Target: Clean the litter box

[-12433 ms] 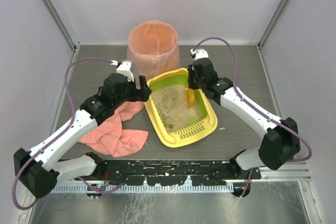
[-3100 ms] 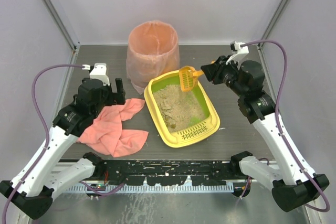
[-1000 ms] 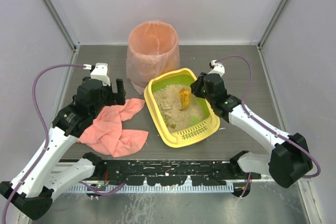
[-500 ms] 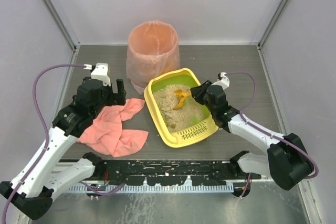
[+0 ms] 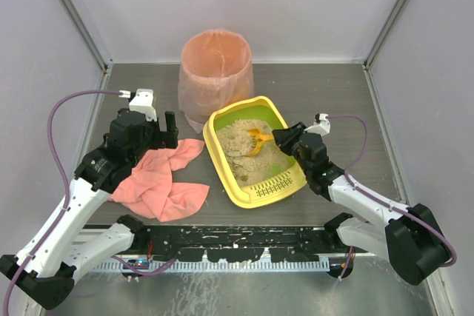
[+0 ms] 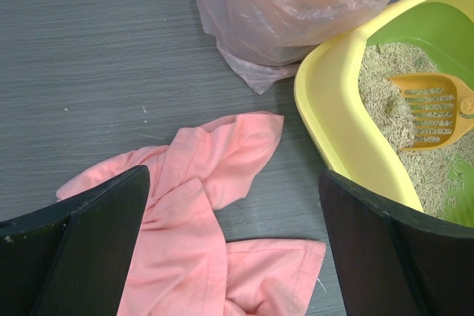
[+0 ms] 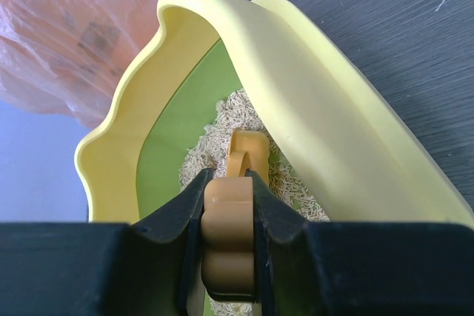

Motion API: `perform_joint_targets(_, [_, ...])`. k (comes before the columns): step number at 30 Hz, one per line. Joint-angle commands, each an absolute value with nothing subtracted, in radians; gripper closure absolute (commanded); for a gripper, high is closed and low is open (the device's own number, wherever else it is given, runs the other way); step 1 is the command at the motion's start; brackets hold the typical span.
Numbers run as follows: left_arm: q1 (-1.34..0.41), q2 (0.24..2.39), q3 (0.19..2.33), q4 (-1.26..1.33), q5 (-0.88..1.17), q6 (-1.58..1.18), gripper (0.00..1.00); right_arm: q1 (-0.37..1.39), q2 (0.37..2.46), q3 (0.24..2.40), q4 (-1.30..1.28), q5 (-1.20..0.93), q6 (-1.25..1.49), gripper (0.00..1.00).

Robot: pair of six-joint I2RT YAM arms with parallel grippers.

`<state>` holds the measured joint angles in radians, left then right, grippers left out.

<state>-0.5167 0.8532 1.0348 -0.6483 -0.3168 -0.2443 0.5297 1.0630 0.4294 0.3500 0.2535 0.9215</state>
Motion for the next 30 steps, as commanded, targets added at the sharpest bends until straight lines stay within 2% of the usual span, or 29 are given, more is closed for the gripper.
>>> perform_joint_targets(1, [-0.512,0.844,1.038,-0.63,-0.311,-0.238,0.02,0.528,1.02,0.423,0.473,0.246,0.966,0.99])
perform_joint_targets(12, [-0.512,0.845,1.039,-0.628,-0.31,-0.239,0.02,0.49,0.984,0.331,0.589,0.228,1.048,0.99])
perform_joint_targets(21, [-0.512,0.849,1.042,-0.628,-0.31,-0.239,0.02,0.426,0.976,0.293,0.659,0.111,1.119,0.99])
perform_joint_targets(30, [-0.512,0.851,1.04,-0.628,-0.308,-0.238,0.02,0.396,0.94,0.258,0.666,0.101,1.133,0.99])
